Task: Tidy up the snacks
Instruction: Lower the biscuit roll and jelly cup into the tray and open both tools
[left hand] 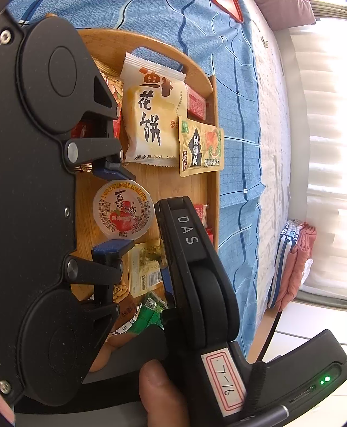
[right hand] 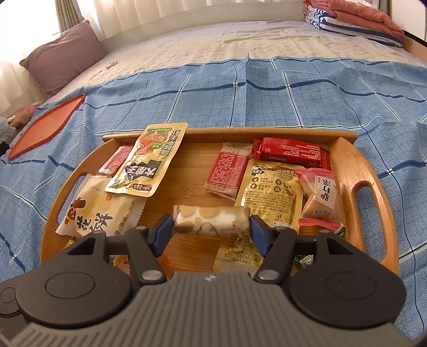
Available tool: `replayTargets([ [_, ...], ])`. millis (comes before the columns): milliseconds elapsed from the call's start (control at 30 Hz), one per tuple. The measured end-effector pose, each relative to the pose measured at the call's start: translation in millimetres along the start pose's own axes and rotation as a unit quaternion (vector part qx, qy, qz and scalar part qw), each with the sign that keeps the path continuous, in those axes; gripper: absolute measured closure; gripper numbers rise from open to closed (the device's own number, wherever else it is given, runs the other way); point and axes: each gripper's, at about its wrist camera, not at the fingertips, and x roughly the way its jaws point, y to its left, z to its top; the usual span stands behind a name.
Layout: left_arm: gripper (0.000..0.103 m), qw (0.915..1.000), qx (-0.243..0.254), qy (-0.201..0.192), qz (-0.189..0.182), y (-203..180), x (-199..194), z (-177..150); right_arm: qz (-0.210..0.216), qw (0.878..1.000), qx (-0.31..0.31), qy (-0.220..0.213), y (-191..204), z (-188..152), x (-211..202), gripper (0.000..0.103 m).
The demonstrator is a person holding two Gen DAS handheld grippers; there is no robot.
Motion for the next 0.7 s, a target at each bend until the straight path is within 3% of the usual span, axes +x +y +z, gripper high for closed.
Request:
replayTargets([
  [200,0.058,1.0,0.005,-0.001,0.001,-1.5,-1.2,-0.9,0.012,1.0,0.011,-0.005,-2.6,-0.9,-3.3,0.035],
  [267,0.057,1.0,0.005,0.0,0.003,-2.2,-1.9,-0.7,0.016,1.0,0.014,-0.011,-3.9,-1.5,-5.5,0.026],
  [333,0.054,1.0,0.004,-0.003,0.003,-3.1,-3.7,-0.2,0.021,0.999,0.022,-0.013,-5.8,-2.2,-7.5,0.026],
  [400,0.039,1.0,0.004,-0.008,-0.001,-3.6,-6.8,0.8,0.022,0.999,0.025,-0.016,-6.3,-3.1,-10.3,0.026],
  [567,0.016,0.9996,0.007,-0.026,0.004,-5.6,-17.7,3.3,0.018,0.999,0.024,-0.028,-8.3,-2.7,-22.9,0.024],
  [700,0.015,0.9993,0.016,-0.033,0.011,-8.3,-26.8,4.2,0.014,0.999,0.028,-0.042,-12.7,-1.2,-37.1,0.023],
])
